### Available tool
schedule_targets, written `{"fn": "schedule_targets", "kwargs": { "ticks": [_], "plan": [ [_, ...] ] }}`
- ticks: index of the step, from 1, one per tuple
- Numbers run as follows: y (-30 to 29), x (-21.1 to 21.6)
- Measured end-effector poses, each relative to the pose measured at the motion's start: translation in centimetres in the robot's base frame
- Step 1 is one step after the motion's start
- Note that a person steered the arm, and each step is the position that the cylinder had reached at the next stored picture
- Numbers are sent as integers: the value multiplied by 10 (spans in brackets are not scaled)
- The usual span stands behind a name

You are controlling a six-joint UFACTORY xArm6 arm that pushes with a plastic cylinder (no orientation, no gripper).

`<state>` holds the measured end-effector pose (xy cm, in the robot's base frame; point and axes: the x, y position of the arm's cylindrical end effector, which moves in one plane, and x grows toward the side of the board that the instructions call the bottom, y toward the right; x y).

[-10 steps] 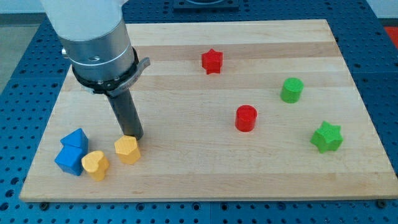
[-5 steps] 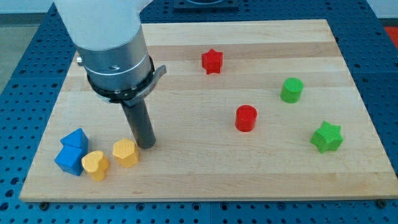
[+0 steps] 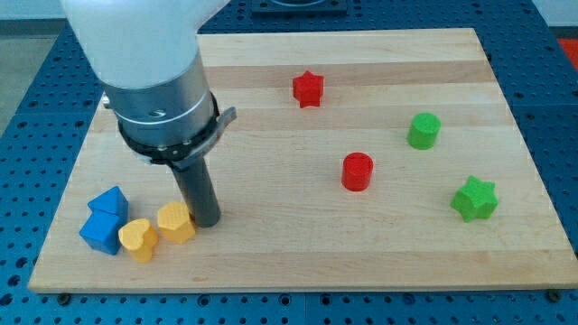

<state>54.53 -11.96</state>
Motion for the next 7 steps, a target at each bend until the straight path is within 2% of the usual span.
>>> {"fn": "schedule_targets", "kwargs": {
  "ticks": [2, 3, 4, 5, 7],
  "plan": [
    [-13, 0],
    [7, -1],
    [9, 26],
    [9, 30],
    [-1, 16]
  ]
}}
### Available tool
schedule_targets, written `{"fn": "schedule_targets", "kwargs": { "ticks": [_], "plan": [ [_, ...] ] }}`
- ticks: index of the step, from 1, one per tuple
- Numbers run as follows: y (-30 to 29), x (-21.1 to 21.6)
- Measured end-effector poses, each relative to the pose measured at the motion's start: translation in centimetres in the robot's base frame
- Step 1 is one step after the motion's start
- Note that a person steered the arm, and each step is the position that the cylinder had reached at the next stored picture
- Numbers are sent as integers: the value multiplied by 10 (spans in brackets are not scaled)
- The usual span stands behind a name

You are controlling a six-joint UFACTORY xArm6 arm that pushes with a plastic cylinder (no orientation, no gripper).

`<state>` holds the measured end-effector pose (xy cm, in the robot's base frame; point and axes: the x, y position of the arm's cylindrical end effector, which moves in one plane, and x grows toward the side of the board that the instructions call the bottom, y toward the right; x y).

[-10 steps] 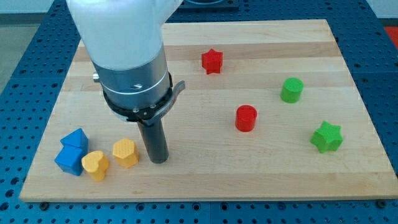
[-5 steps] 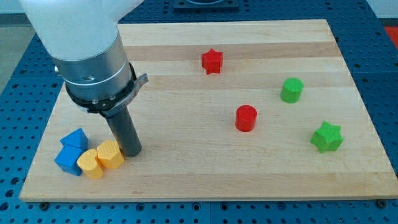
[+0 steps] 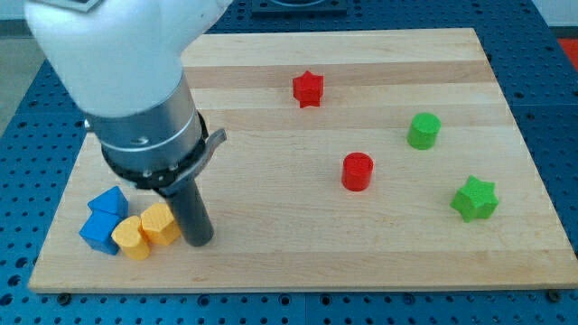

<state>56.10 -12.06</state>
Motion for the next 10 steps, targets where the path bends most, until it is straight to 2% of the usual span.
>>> {"fn": "schedule_targets", "kwargs": {
  "ticks": [1, 5, 10],
  "plan": [
    [0, -19],
    [-18, -19],
    [29, -35]
  ]
}}
